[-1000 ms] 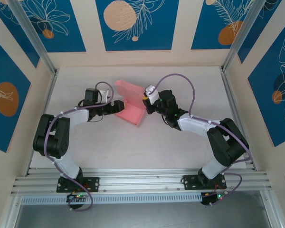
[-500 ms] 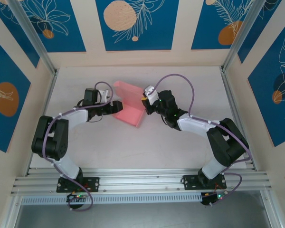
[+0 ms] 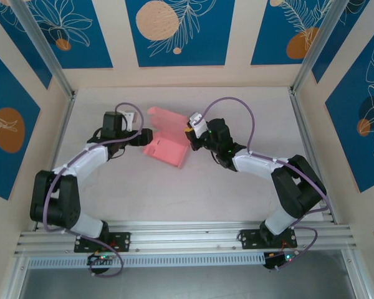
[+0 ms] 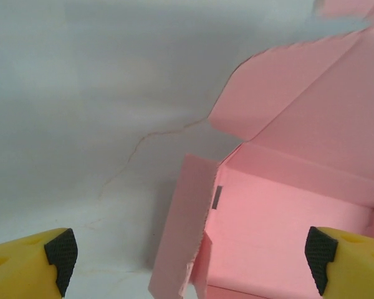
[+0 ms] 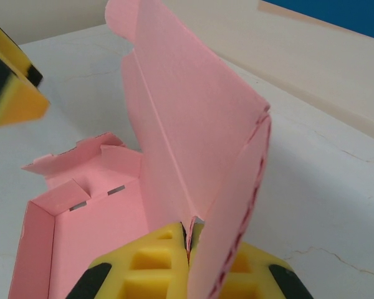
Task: Fold the paper box
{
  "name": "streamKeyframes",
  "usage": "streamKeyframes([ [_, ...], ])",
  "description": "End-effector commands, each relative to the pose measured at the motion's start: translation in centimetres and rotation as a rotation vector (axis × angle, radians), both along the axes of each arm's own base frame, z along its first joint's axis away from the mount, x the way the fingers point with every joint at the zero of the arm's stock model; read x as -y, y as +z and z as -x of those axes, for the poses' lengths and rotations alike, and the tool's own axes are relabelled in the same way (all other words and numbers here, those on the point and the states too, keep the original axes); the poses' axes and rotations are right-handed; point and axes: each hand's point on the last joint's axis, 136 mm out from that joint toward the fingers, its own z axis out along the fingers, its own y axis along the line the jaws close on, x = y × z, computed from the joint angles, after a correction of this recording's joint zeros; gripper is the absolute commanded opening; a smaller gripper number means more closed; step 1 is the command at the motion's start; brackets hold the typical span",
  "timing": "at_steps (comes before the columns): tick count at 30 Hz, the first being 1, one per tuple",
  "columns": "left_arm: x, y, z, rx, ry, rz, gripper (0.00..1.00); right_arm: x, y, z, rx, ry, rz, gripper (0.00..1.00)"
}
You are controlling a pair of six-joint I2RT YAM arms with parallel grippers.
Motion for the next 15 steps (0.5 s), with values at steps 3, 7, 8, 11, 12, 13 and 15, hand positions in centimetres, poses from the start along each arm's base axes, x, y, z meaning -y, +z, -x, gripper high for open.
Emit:
streamKeyframes([
  [3,2.8,-2.3,-0.6,-0.037,-0.154,0.081,0.99,-1.0,1.7,0.0,0.037,0.023,-0.036,0.0],
  [7,3.6,-3.9,-0.6,-0.089,-0.176,0.116,0.99,-0.9,1.7,-0.1,0.04,0.019,-0.033,0.0],
  [8,3.6,-4.4,-0.7,-0.102,-0.175,0.118,0.99,-0.9,1.7,-0.1,0.04,0.019,-0.033,0.0],
  [11,4.2,-5.1,-0.6,-0.13,-0.189,0.157,0.99,-0.9,1.7,-0.2,0.04,0.017,-0.031,0.0],
  [12,4.7,-4.9,-0.6,-0.134,-0.2,0.18,0.99,-0.9,1.7,-0.2,0.041,0.017,-0.028,0.0],
  [13,5.1,-4.6,-0.4,-0.135,-0.212,0.203,0.97,-0.9,1.6,-0.2,0.04,0.016,-0.025,0.0],
  [15,5.9,-3.4,-0.2,-0.119,-0.233,0.242,0.93,-0.8,1.5,-0.3,0.039,0.012,-0.022,0.0],
])
